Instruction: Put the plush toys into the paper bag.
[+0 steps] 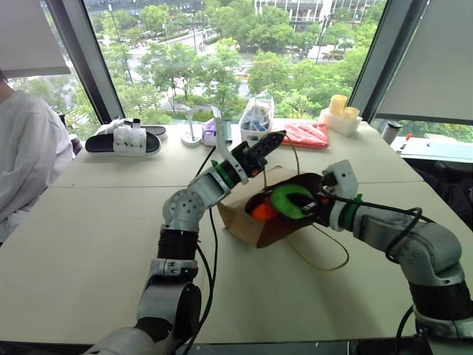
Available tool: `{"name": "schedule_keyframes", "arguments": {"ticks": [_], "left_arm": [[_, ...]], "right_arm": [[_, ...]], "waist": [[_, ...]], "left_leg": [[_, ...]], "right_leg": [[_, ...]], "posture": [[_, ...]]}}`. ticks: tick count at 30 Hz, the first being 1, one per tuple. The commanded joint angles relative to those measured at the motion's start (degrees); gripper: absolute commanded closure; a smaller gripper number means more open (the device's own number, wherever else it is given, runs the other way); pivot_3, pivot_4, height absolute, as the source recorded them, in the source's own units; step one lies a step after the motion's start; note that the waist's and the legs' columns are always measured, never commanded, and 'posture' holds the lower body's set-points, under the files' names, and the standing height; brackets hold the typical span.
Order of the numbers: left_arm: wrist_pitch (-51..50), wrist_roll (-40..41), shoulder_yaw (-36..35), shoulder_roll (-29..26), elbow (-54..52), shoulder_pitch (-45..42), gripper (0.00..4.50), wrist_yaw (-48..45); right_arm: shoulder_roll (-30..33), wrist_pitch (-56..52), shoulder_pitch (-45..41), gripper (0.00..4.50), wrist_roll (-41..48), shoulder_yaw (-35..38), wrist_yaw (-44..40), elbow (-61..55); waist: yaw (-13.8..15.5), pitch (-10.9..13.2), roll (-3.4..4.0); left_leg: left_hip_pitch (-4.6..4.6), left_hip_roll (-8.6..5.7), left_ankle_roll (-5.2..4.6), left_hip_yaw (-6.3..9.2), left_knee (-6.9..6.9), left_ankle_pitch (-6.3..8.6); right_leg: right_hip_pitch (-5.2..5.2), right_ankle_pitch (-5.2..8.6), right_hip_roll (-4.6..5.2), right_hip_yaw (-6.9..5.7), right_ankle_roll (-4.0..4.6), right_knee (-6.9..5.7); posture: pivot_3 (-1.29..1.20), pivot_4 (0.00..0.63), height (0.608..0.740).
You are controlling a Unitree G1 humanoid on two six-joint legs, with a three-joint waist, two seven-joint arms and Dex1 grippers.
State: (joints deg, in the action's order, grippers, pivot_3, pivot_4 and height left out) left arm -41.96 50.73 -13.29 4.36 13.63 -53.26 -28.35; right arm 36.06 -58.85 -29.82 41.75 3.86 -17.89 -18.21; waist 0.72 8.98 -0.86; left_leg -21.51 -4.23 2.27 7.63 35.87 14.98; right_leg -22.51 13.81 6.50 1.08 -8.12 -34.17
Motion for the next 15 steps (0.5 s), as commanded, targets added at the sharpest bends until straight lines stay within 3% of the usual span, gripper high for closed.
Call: {"name": "schedule_keyframes", "arguments": {"ticks": [1,5,6,11,15], "left_arm": [[0.5,2.0,-1.7,-0.1,-2.5,-0.4,4.50,1.4],[0.5,2.4,-2.5,0.1,-1.9,-0.6,4.50,2.2],[0.5,2.5,-2.5,0.0,-1.7,-0.8,4.50,2.2],[1.1,2.2,-2.7,-0.1,0.4,-1.8,4.50,1.9],[1.6,2.1,-3.0,-0.4,1.9,-2.6,4.50,1.5]], "right_arm": [[0.4,0.3,-0.9,2.26,-0.9,0.2,-1.8,-1.1],[0.1,-0.7,-0.8,0.26,-0.2,1.5,-2.5,-2.1],[0.1,-1.1,-0.6,0.08,0.5,2.2,-2.8,-2.7],[1.5,-2.6,3.4,0.08,3.7,7.4,-4.1,-7.4],[1.9,-4.2,8.7,0.08,13.7,19.6,-5.0,-12.0]], "waist": [[-0.1,0.0,0.00],[0.0,0.0,0.00],[-0.1,0.0,0.00],[0.1,0.0,0.00],[0.0,0.0,-0.01]], "left_leg": [[0.00,0.00,0.00,-0.01,0.00,0.00],[0.01,0.00,-0.04,0.00,0.01,0.02],[0.01,-0.01,-0.04,0.00,0.01,0.02],[0.00,-0.01,-0.05,0.01,0.01,0.03],[-0.01,-0.02,-0.25,0.02,0.02,0.14]], "right_leg": [[0.00,0.00,0.00,0.00,0.00,0.01],[0.01,0.00,0.00,0.00,0.00,0.00],[0.01,0.00,0.00,0.00,0.00,-0.01],[0.02,0.00,0.00,-0.01,0.00,0.00],[0.05,0.00,0.00,-0.02,0.00,0.02]], "posture": [[0.00,0.150,0.740],[0.00,0.150,0.740],[0.00,0.150,0.740],[0.00,0.150,0.740],[0.00,0.150,0.740]]}}
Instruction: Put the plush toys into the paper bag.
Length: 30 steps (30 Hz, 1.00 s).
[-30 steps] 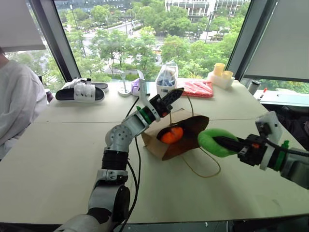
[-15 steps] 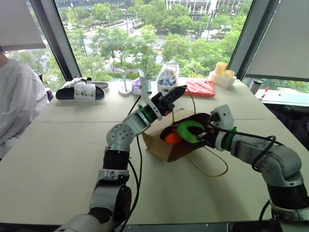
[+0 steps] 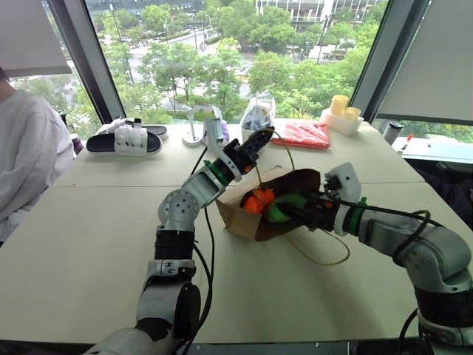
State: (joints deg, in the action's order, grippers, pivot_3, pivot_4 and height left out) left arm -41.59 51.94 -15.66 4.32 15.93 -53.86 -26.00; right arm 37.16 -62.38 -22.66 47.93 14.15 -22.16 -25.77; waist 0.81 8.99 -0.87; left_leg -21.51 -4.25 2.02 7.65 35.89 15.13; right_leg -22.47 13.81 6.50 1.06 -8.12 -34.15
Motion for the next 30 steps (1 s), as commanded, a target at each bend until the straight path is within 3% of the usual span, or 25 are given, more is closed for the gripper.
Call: {"name": "schedule_keyframes", "arguments": {"ticks": [1,6,12,15,19,25,28,30], "left_arm": [[1.2,0.9,-0.7,-0.5,-0.2,-2.1,4.50,-1.0],[1.1,0.9,-0.7,-0.8,0.8,-2.3,4.50,-1.8],[1.4,0.1,0.2,-0.3,1.1,-2.0,4.50,-2.9],[1.4,0.3,0.1,-0.1,0.6,-1.7,4.50,-2.7],[1.2,0.4,0.1,0.3,-0.1,-1.2,4.50,-2.4],[0.8,0.3,0.8,0.6,-1.2,-0.2,4.50,-2.4],[0.7,0.3,1.3,0.7,-1.7,0.2,4.50,-2.3],[0.7,0.4,1.5,0.8,-2.1,0.4,4.50,-2.2]], "right_arm": [[1.4,-1.3,3.4,0.08,10.7,13.0,-1.1,-5.2],[4.0,-1.3,14.1,0.08,15.3,24.8,-0.4,-5.0],[-0.9,-1.2,28.4,0.08,21.9,31.5,0.5,-2.9],[-7.9,1.6,33.8,0.08,28.0,31.1,1.9,-3.5],[-12.9,4.2,39.0,0.08,27.2,26.0,2.9,-3.9],[-18.0,9.1,37.1,0.08,34.4,19.8,9.2,-5.8],[-18.6,10.8,37.0,0.82,34.5,16.5,11.8,-6.6],[-18.2,11.6,37.7,1.78,35.4,15.1,12.1,-7.3]], "waist": [[0.0,0.0,0.00],[0.0,0.0,-0.02],[0.0,0.0,-0.01],[-0.2,0.0,0.00],[-0.2,0.0,0.03],[-0.2,0.0,0.04],[0.0,0.0,0.04],[0.0,0.0,0.04]], "left_leg": [[0.01,0.00,-0.01,-0.01,0.00,0.00],[0.05,0.01,-0.07,0.00,0.01,0.04],[0.10,0.03,-0.09,-0.06,0.03,0.05],[0.11,0.05,-0.09,-0.09,0.03,0.05],[0.11,0.05,-0.09,-0.07,0.04,0.05],[0.12,0.07,-0.08,-0.07,0.05,0.05],[0.11,0.06,-0.08,-0.04,0.05,0.05],[0.09,0.05,-0.08,-0.01,0.04,0.05]], "right_leg": [[0.00,0.00,0.00,0.01,0.00,0.00],[0.08,0.00,0.00,-0.02,0.00,0.02],[0.13,0.00,0.00,0.01,0.00,0.00],[0.07,0.00,-0.01,0.05,0.00,-0.03],[0.11,0.01,-0.02,0.06,-0.01,-0.02],[0.10,0.01,-0.02,0.06,-0.01,-0.02],[0.10,0.01,-0.02,0.05,-0.01,-0.01],[0.10,0.01,-0.02,0.03,-0.01,0.00]], "posture": [[0.00,0.150,0.740],[0.00,0.150,0.740],[0.00,0.150,0.740],[0.00,0.150,0.740],[0.00,0.150,0.740],[0.00,0.150,0.740],[0.00,0.150,0.740],[0.00,0.150,0.740]]}}
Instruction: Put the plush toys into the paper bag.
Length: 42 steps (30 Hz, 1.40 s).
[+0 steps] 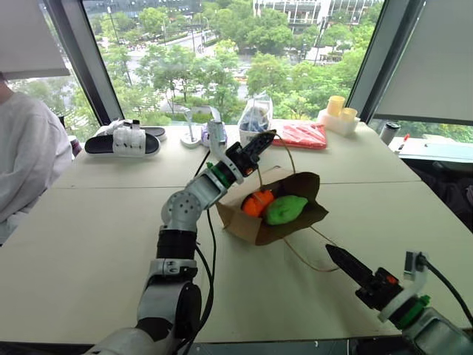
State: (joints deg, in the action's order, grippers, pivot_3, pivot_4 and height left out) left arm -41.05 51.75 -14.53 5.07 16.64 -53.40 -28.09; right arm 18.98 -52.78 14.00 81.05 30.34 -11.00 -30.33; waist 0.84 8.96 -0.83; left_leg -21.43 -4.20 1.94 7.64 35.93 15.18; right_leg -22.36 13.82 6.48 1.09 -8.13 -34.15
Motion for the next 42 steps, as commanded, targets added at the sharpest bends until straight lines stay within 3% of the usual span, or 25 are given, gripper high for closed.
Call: {"name": "schedule_keyframes", "arguments": {"ticks": [1,5,6,11,15,19,25,33,37,42], "left_arm": [[0.1,0.7,0.4,0.0,-2.9,0.0,4.50,-0.1],[0.2,0.7,0.4,-0.1,-3.0,0.2,4.50,-0.1],[0.2,0.7,0.5,-0.1,-3.2,0.3,4.50,0.0],[-0.4,1.5,0.2,0.1,-3.5,-0.1,4.50,0.6],[-3.6,5.0,-1.9,-0.1,-3.6,-2.6,4.50,3.7],[-0.6,8.8,-7.4,0.5,-0.8,-5.7,4.50,8.2],[0.8,0.4,-3.2,-2.3,6.1,-5.0,4.50,8.7],[0.5,-1.1,-4.8,-2.6,8.5,-4.3,4.50,10.4],[-0.8,0.5,-6.2,-3.2,7.7,-3.8,3.25,10.2],[-3.3,1.9,-5.9,-5.0,4.3,-2.5,0.64,6.4]], "right_arm": [[0.3,2.5,1.4,2.29,2.7,-1.5,1.2,-2.9],[2.5,4.2,2.4,4.33,5.5,-1.2,1.5,-3.3],[3.2,4.7,2.6,4.43,6.3,-0.9,1.2,-3.5],[8.0,6.7,2.1,4.43,12.7,0.2,-1.7,-5.6],[14.5,11.4,-7.9,4.43,22.8,1.8,1.8,-5.5],[16.8,15.4,-15.6,4.43,26.6,0.9,5.1,-3.8],[17.2,15.1,-20.7,4.43,25.5,-3.4,5.2,2.0],[16.3,14.5,-24.6,4.43,21.9,-7.2,5.3,6.9],[15.4,14.8,-25.5,3.15,19.6,-8.8,6.1,7.0],[16.1,13.9,-25.1,0.59,18.6,-9.6,5.1,5.6]], "waist": [[0.0,0.0,0.00],[-0.1,0.0,-0.01],[-0.1,0.0,0.00],[-0.1,0.0,-0.01],[-0.3,0.0,-0.05],[0.0,0.1,-0.12],[0.0,0.1,-0.10],[-0.2,0.0,-0.09],[-0.2,0.0,-0.09],[-0.2,0.0,-0.08]], "left_leg": [[-0.01,-0.01,0.00,0.00,-0.01,0.00],[0.00,-0.01,-0.02,-0.01,-0.02,0.01],[0.00,-0.01,-0.02,-0.01,-0.01,0.01],[0.01,0.00,-0.02,-0.03,0.00,0.01],[0.01,0.02,-0.02,-0.05,0.07,0.01],[-0.01,0.03,-0.03,0.02,0.06,0.01],[-0.01,-0.04,-0.08,0.01,0.04,0.04],[-0.03,-0.02,-0.08,0.00,0.02,0.04],[-0.03,-0.01,-0.08,0.00,0.01,0.04],[-0.04,-0.02,-0.08,0.01,0.02,0.04]], "right_leg": [[0.00,0.00,0.00,0.00,0.00,0.01],[-0.02,0.00,0.00,0.01,0.00,0.01],[-0.01,0.00,0.00,0.01,0.00,0.00],[0.01,0.00,-0.01,0.00,0.00,0.01],[0.01,0.00,-0.01,0.02,0.00,0.01],[0.05,0.01,-0.01,-0.05,-0.01,0.02],[0.05,0.01,0.01,-0.06,-0.01,0.02],[-0.04,0.00,0.00,-0.04,0.00,-0.01],[-0.05,0.00,0.00,-0.04,0.00,-0.02],[-0.05,0.00,0.00,-0.04,0.00,-0.03]], "posture": [[0.00,0.150,0.740],[0.00,0.150,0.740],[0.00,0.150,0.740],[0.00,0.150,0.740],[0.00,0.150,0.740],[0.00,0.150,0.740],[0.00,0.150,0.740],[0.00,0.150,0.740],[0.00,0.150,0.740],[0.00,0.150,0.740]]}}
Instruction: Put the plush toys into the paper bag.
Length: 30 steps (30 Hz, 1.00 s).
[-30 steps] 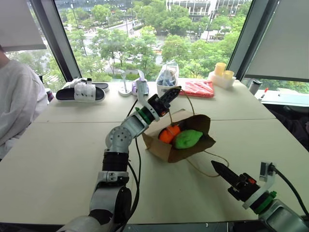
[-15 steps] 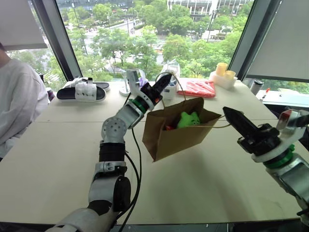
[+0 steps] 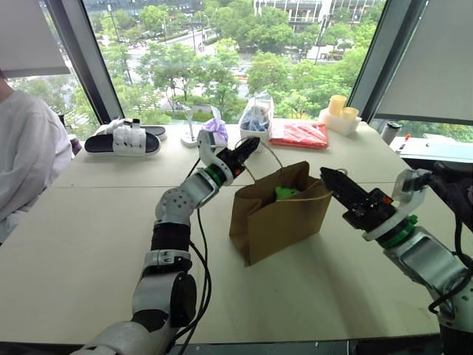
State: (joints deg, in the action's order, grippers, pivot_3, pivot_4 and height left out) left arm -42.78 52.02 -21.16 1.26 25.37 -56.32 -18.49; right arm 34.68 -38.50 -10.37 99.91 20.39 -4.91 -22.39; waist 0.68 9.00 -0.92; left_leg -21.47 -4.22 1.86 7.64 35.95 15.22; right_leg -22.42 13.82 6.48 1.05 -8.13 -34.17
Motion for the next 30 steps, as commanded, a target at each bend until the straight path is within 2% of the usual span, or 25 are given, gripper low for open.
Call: {"name": "schedule_keyframes", "arguments": {"ticks": [1,5,10,16,21,30], "left_arm": [[-2.9,1.7,1.4,-2.3,-5.7,1.2,0.21,-4.3],[-7.2,2.3,2.8,-7.6,-10.2,4.7,0.21,-9.2],[-10.7,1.2,5.4,-17.4,-14.9,11.2,0.21,-18.1],[-10.0,0.2,3.3,-22.6,-14.0,13.2,0.21,-18.8],[-12.0,1.2,4.3,-23.9,-18.4,17.7,0.21,-19.7],[-12.8,2.5,4.3,-20.0,-22.1,20.7,0.21,-16.0]], "right_arm": [[0.9,-0.8,-0.1,0.19,-0.3,0.5,-1.6,-3.0],[2.3,-2.2,4.1,0.19,0.2,2.5,-4.7,-6.4],[2.3,-2.0,11.9,0.19,-0.4,6.1,-9.1,-9.3],[1.2,-0.4,15.1,0.19,1.1,7.5,-9.7,-9.8],[2.2,-0.7,15.9,0.19,1.6,6.9,-10.0,-12.0],[6.6,-1.3,15.2,0.19,8.5,6.2,-5.8,-12.2]], "waist": [[0.0,0.0,0.01],[-0.1,0.0,0.03],[-0.2,0.0,0.04],[0.1,0.0,0.04],[-0.1,0.0,0.06],[0.1,0.0,0.03]], "left_leg": [[0.00,0.00,0.00,0.00,0.00,0.00],[0.02,0.01,0.00,0.01,-0.06,0.00],[0.05,0.03,0.00,0.01,-0.06,0.00],[0.06,0.04,0.00,0.02,0.03,0.00],[0.07,0.07,0.00,0.13,-0.06,0.00],[0.04,0.06,0.01,0.14,0.01,0.00]], "right_leg": [[0.00,0.00,0.00,0.00,0.00,0.00],[-0.03,0.00,0.00,0.00,0.00,-0.04],[-0.02,0.00,-0.02,0.01,0.01,-0.05],[0.06,0.00,-0.01,0.03,0.03,-0.02],[-0.04,0.00,0.01,0.10,0.03,-0.05],[0.02,0.00,0.09,0.10,0.04,0.01]], "posture": [[0.00,0.150,0.740],[0.00,0.150,0.740],[0.00,0.150,0.740],[0.00,0.150,0.740],[0.00,0.150,0.740],[0.00,0.150,0.740]]}}
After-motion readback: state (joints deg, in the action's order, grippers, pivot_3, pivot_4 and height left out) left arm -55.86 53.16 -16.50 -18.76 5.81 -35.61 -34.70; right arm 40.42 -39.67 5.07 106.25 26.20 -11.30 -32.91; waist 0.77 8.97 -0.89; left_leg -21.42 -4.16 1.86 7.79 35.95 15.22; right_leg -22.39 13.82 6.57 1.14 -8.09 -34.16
